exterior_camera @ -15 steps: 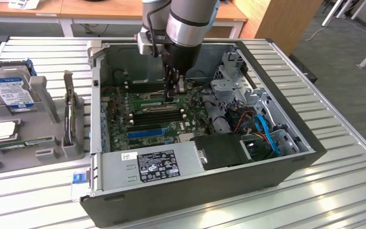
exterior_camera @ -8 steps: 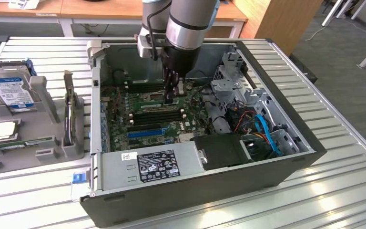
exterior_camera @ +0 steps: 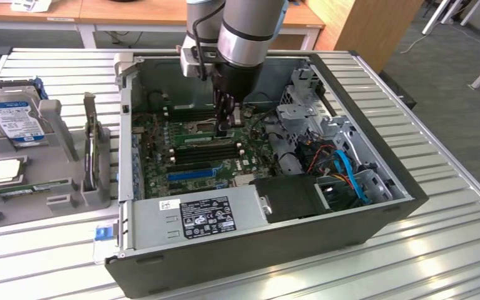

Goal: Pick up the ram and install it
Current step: 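Insert the ram into the slot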

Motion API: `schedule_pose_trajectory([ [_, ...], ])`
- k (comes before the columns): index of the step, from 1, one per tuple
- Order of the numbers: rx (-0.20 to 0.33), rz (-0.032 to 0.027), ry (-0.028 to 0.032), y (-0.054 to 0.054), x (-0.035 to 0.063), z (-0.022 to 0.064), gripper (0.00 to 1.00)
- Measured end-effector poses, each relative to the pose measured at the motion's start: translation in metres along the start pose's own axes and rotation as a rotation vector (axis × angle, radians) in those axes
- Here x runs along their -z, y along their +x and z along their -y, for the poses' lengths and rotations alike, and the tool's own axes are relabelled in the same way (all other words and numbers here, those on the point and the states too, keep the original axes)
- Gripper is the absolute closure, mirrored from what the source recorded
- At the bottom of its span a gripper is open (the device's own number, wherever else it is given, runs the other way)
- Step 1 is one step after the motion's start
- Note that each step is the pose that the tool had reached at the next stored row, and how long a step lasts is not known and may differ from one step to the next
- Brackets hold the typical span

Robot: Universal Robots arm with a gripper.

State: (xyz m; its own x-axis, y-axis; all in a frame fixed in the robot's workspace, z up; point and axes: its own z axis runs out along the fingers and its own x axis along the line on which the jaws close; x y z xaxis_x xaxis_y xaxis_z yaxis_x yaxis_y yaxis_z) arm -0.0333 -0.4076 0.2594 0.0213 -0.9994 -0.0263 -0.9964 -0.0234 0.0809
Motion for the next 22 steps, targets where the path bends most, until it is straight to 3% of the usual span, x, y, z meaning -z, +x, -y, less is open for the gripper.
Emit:
schedule_pose_trajectory([
  [5,0.0,0.0,0.0,0.0001,0.0003,0.0038,0.88],
  [10,0.0,0.0001,0.0001,0.0012,0.0003,0.0042,0.88],
  [11,-0.001,0.0,0.0001,0.0068,0.0005,0.0042,0.88],
  [22,-0.001,0.0001,0.0,0.0068,0.0005,0.0042,0.88],
])
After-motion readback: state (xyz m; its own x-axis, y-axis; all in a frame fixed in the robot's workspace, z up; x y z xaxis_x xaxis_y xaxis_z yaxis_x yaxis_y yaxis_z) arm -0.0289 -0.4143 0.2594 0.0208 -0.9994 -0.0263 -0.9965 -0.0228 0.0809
